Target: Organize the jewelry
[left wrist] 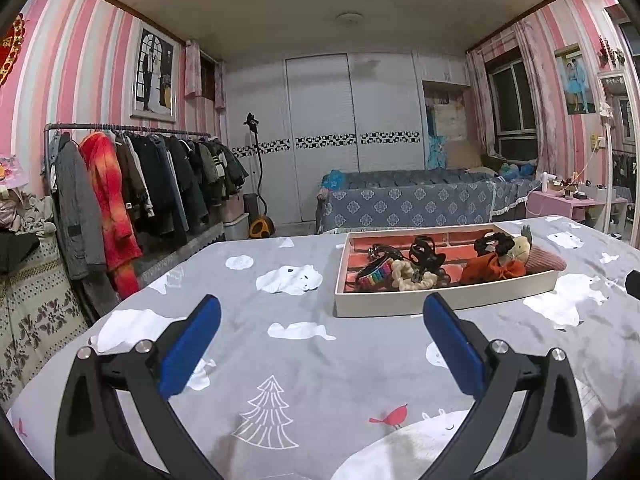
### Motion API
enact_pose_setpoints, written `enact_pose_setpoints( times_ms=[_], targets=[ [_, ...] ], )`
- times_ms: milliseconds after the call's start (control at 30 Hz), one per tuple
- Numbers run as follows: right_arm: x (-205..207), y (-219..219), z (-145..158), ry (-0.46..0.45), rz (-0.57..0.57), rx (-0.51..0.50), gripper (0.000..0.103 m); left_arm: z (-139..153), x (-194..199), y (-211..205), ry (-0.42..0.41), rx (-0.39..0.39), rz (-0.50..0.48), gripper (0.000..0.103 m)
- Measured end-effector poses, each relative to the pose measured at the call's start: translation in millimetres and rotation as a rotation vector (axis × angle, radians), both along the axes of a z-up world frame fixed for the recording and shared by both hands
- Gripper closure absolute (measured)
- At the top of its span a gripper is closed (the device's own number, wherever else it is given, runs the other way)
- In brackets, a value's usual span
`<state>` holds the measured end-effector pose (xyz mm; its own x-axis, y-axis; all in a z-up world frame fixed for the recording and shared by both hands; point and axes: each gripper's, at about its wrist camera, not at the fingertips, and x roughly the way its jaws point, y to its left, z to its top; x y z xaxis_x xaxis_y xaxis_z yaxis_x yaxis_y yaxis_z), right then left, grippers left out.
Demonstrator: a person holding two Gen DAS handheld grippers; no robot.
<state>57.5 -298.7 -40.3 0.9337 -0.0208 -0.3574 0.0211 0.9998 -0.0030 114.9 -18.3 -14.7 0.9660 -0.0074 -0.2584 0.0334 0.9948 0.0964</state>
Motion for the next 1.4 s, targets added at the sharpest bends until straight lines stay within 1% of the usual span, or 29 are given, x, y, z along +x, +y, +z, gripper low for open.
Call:
enact_pose_setpoints(
  times_ms=[200, 333, 500, 567, 767, 867, 1400],
  targets=[
    [3, -2, -2, 0.019, -0.016, 0.008, 0.005, 0, 2, 2, 0.012, -0.012, -0.002, 0.004],
    [-1, -6, -1, -0.003, -0.015, 0.030, 0.005, 0, 2, 3, 0.009, -0.014, -0.003, 0.004],
    [5, 0, -3, 0.030, -0.004, -0.003, 0.005, 0, 3, 11, 0.003, -0.044, 0.000, 0.004],
    [4, 1, -2, 0.026, -0.005, -0.006, 0.005, 0, 3, 12, 0.006, -0.049, 0.000, 0.004],
    [1, -1, -2, 0.015, -0.005, -0.003, 0.005, -1, 3, 7, 0.013, -0.020, 0.009, 0.004],
    [-2, -1, -1, 0.002, -0.006, -0.006, 0.005, -1, 2, 8, 0.012, -0.021, 0.013, 0.004],
    [-1, 1, 1, -0.001, -0.006, -0.008, 0.005, -1, 1, 8, 0.011, -0.025, 0.014, 0.004]
  ],
)
